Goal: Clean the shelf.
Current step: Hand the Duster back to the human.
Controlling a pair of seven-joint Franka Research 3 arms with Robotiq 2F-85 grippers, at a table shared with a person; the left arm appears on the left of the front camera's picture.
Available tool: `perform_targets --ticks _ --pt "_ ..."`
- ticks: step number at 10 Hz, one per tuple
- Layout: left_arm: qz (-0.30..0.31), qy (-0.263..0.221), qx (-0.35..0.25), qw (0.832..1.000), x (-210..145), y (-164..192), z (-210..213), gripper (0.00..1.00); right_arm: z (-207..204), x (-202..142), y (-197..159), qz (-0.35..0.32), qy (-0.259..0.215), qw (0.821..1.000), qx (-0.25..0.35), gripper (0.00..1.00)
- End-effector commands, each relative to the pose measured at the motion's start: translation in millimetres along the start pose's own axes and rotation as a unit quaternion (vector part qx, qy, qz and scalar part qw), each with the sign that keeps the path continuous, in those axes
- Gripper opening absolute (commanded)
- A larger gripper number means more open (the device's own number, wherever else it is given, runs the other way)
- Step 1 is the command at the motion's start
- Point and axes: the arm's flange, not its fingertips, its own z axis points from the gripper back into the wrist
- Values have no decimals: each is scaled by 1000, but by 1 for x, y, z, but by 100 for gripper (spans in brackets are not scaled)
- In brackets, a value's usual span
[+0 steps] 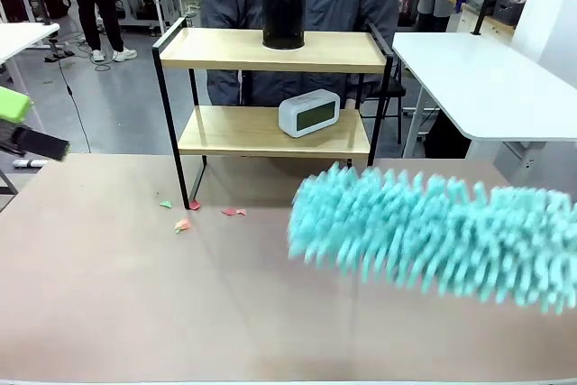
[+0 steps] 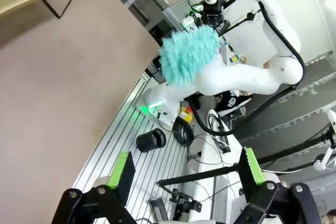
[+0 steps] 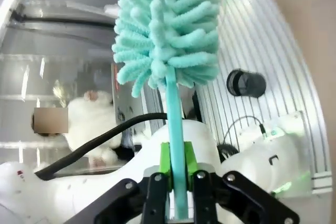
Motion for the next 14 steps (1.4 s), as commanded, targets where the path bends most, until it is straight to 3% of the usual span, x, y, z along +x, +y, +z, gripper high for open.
perform_targets --ticks 1,3,5,8,12,14 --pt "25 0 4 1000 15 21 -48 100 -1 56 14 58 129 989 -31 13" --pt "45 14 12 999 19 44 -78 100 -19 109 22 65 214 974 -34 13" --pt "53 31 7 998 9 54 -112 100 -44 151 13 57 246 967 -32 13" --pt "45 93 10 995 -9 59 -166 100 -60 179 -1 82 208 975 -9 13" --pt "-6 214 -43 976 -33 51 -219 100 -57 181 -11 98 191 976 20 13" --pt "2 255 -97 962 -39 49 -237 100 -56 177 -13 97 181 978 22 13"
